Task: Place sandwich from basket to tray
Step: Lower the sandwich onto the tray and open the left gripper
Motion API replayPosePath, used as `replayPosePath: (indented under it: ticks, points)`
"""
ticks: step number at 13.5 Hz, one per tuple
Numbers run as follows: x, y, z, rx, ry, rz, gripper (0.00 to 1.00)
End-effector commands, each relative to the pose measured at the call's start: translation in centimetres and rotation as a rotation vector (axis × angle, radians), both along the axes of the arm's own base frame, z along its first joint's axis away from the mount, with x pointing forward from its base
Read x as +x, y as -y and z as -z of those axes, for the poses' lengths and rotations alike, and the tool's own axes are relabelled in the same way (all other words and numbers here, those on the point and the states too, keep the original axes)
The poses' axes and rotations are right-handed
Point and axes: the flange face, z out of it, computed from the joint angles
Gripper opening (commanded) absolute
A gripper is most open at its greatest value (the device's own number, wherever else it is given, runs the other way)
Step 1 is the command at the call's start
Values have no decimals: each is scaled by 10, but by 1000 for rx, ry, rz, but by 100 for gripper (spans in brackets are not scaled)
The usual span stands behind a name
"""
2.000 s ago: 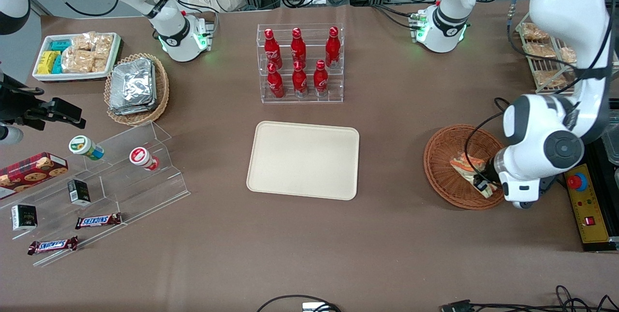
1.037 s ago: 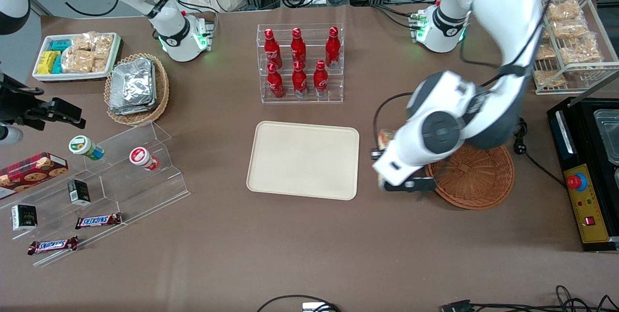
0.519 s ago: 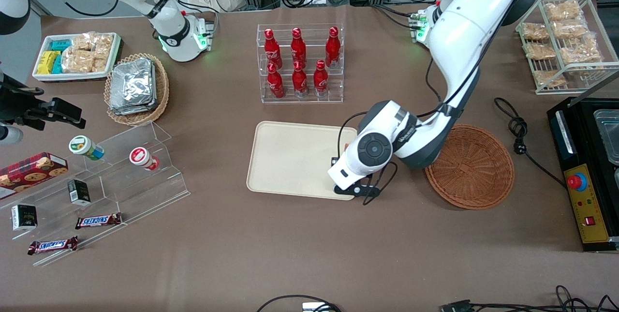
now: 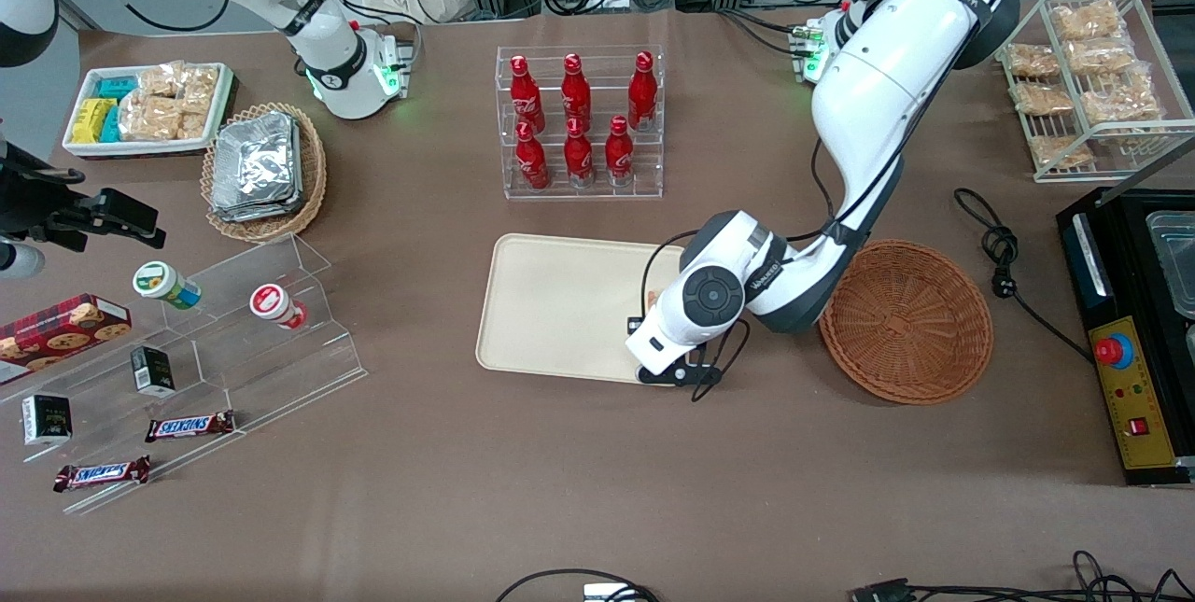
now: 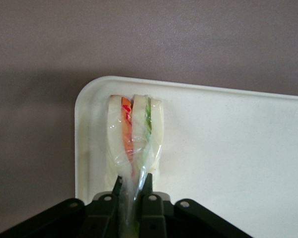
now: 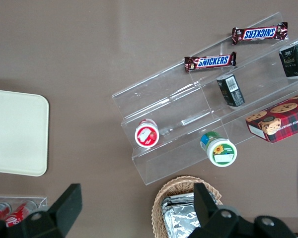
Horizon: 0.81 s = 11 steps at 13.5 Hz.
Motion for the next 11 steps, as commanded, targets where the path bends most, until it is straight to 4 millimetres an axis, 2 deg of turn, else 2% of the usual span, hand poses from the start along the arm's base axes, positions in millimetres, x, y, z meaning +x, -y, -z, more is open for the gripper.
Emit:
replayPosePath:
  ticks: [1, 4, 6, 8, 11]
  points:
    - [1, 1, -12, 14, 26, -21, 100]
    - [4, -6, -43, 33, 36, -23, 100]
    - [9, -27, -71, 58, 45, -30, 100]
    - [0, -66, -97, 112, 68, -28, 100]
    - [-32, -148, -124, 210, 89, 31, 100]
